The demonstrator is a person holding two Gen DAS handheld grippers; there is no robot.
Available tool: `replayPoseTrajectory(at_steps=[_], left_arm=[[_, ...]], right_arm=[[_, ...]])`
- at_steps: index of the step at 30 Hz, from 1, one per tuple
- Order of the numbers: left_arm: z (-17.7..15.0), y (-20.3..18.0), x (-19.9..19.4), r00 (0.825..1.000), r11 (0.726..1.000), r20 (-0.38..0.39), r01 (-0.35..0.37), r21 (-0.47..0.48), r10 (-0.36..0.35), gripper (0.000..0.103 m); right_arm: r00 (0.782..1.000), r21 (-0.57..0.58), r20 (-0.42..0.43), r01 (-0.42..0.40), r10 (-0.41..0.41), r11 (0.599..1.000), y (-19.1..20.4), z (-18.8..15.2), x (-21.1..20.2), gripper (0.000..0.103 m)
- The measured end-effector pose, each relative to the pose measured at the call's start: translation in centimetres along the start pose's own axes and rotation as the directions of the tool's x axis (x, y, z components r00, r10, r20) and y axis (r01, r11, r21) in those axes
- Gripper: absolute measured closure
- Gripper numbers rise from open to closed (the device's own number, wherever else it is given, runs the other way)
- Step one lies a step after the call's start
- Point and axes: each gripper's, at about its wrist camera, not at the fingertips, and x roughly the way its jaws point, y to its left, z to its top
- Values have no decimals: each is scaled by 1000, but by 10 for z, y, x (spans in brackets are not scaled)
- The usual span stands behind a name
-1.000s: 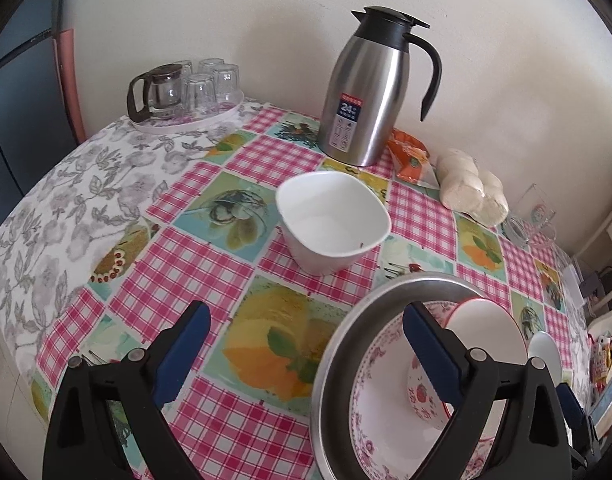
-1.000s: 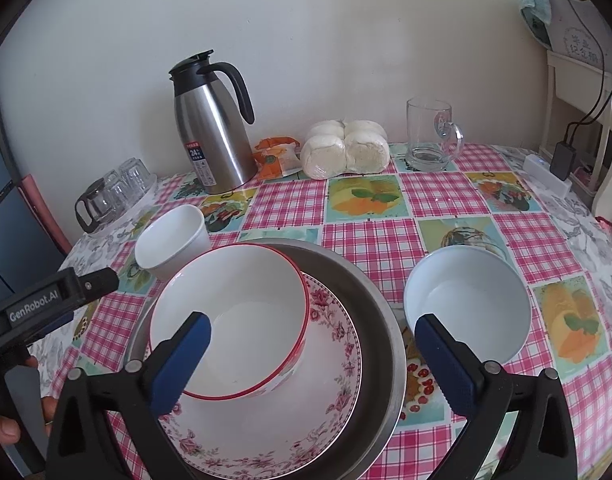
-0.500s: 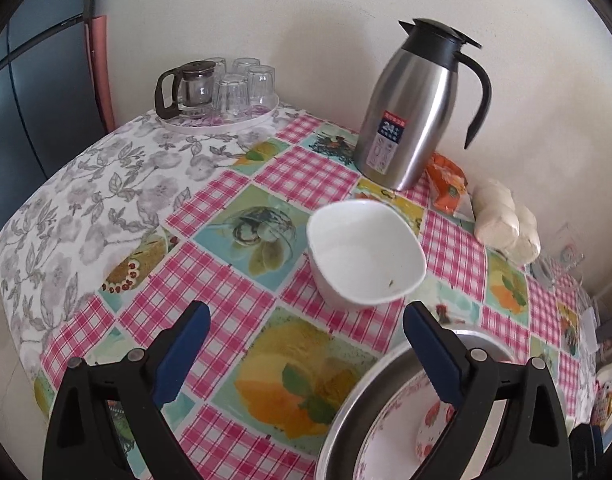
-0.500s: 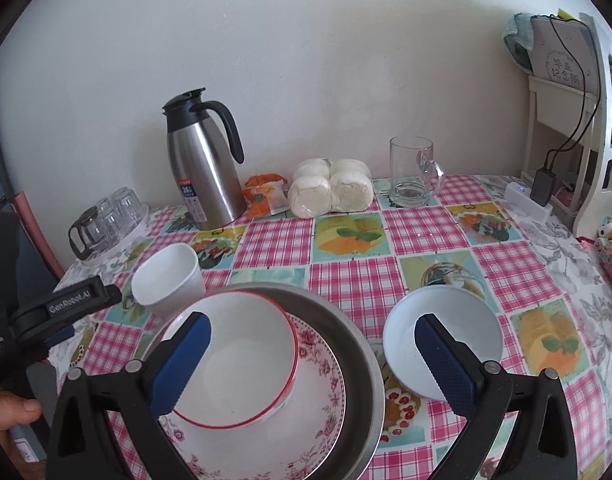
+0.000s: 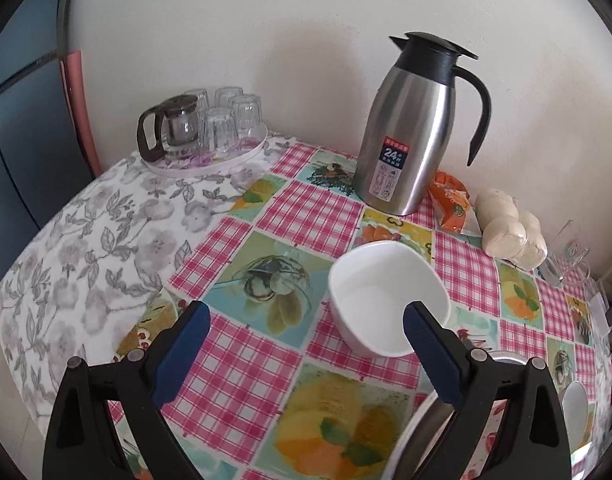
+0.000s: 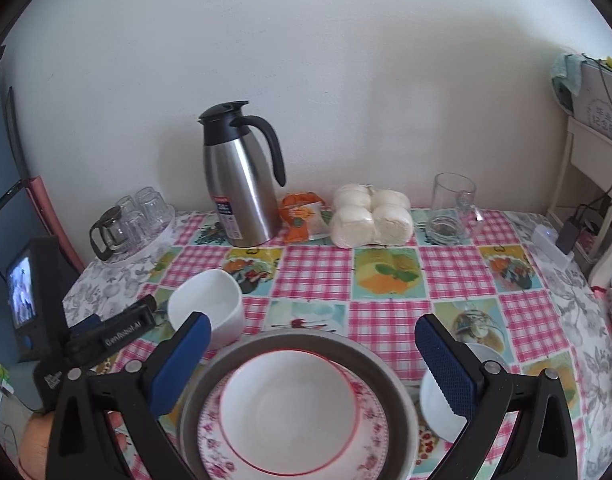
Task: Organize plates and bowls
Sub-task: 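Move the open left gripper toward the white square bowl, then close the left gripper on the rim of the white square bowl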
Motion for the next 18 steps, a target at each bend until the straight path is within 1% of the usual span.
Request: replayPoseTrajectory(at_steps=[4, 8, 10, 12, 15, 18], left_arm=[[0, 25, 11, 999, 998, -44, 30, -49, -32, 6], [1, 41, 20, 997, 997, -76, 22, -77, -28, 6], [2, 50, 25, 994, 994, -101, 38, -103, -49, 6], [1, 60, 30, 988, 986, -128, 67, -154, -87, 6], [0, 72, 35, 981, 968, -135, 107, -226, -140, 6], [-1, 80, 41, 976, 957, -132, 137, -256, -175, 6]], right_arm=[[999, 3, -44, -30, 30, 1000, 19, 1, 16, 0], [994, 0, -102, -38, 38, 999, 35, -5, 37, 0], [991, -6, -127, -45, 44, 999, 43, -9, 45, 0], [988, -15, -149, -53, 50, 998, 50, -10, 52, 0], [983, -20, -177, -60, 56, 998, 61, -9, 63, 0], [979, -19, -198, -61, 56, 998, 72, -6, 73, 0]])
